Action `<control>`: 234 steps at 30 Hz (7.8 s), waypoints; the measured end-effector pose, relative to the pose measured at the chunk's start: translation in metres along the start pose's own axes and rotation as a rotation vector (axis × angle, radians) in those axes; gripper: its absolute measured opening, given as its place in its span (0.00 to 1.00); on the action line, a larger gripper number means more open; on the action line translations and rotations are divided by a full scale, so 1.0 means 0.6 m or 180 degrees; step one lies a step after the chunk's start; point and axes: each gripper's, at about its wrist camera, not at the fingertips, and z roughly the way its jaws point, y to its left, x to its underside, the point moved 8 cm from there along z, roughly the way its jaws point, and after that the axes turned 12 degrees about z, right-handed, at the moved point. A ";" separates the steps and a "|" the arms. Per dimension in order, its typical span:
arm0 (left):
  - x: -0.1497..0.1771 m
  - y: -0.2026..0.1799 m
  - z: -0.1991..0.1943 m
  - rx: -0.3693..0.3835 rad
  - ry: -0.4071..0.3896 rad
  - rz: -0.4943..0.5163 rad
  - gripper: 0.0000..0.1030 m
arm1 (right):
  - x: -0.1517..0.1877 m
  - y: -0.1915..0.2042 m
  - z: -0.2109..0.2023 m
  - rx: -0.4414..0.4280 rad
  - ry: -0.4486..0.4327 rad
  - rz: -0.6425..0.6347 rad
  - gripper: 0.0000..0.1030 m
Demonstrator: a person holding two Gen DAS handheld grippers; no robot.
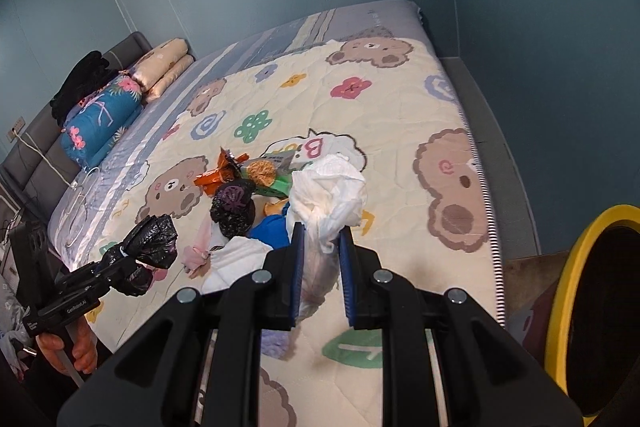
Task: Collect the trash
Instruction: 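Carry the black bag and white tissue over the bin with both tools, then open both tools to drop the black bag and tissue into the bin, then move both tools back toward the remaining trash on the bed, then grasp the orange snack wrapper with the left tool while the right tool grasps the lavender foam net, then carry the orange wrapper and lavender foam net over the yellow-rimmed bin with both tools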
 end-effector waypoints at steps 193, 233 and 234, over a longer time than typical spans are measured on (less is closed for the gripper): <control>-0.107 0.214 0.349 -0.0634 0.0728 -0.0318 0.92 | 0.224 0.089 0.195 0.0128 0.1093 -0.0879 0.72; -0.104 0.222 0.219 -0.0533 0.0444 -0.0372 0.19 | 0.226 0.126 0.137 -0.0026 0.0984 -0.0942 0.18; -0.103 0.220 0.213 -0.0530 0.0435 -0.0366 0.19 | 0.223 0.126 0.131 -0.0033 0.0964 -0.0928 0.18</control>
